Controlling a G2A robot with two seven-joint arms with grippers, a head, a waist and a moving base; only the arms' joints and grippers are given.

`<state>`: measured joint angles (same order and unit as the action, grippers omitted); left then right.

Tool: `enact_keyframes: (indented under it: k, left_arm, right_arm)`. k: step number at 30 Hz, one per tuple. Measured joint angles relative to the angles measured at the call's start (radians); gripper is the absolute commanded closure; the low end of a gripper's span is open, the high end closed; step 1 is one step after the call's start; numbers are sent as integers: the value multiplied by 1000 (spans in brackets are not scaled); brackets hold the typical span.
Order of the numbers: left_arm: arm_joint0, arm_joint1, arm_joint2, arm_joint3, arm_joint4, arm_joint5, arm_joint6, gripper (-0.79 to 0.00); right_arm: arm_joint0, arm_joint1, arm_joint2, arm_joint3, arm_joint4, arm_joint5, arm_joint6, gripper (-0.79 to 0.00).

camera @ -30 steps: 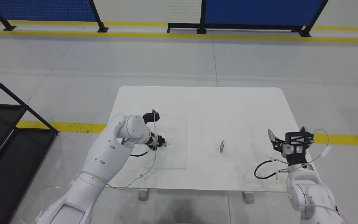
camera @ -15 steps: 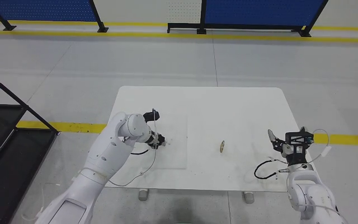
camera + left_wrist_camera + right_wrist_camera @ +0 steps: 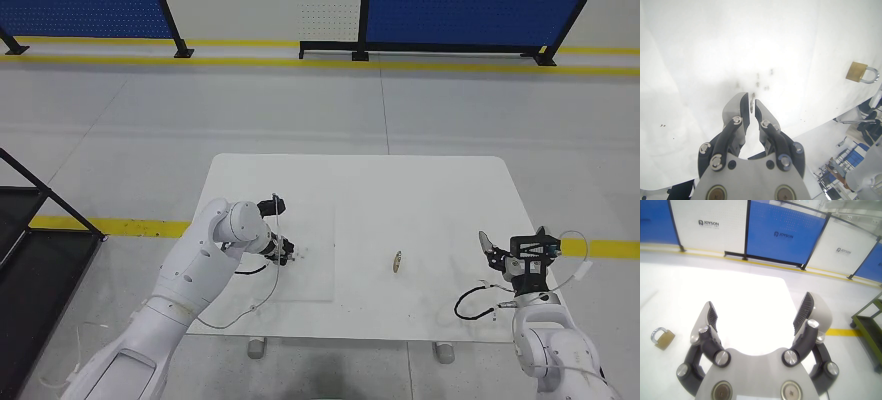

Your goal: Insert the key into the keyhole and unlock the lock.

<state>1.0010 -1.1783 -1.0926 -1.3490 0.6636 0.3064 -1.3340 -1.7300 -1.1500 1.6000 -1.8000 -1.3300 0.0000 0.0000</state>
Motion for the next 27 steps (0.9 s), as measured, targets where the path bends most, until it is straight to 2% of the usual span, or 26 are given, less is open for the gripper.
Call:
enact_keyframes:
  k: [5, 19, 27]
  left_arm:
    - [-2, 1, 2, 7, -6, 0, 3, -3]
    - [-12, 3, 14, 16, -18, -1, 6, 0]
    - [14, 17, -16, -70, -10, 10, -7, 0]
  right_arm:
    - [0, 0, 0, 0, 0, 0, 0, -785]
    - [0, 0, 0, 0, 0, 0, 0, -785]
    - [0, 0, 0, 0, 0, 0, 0, -785]
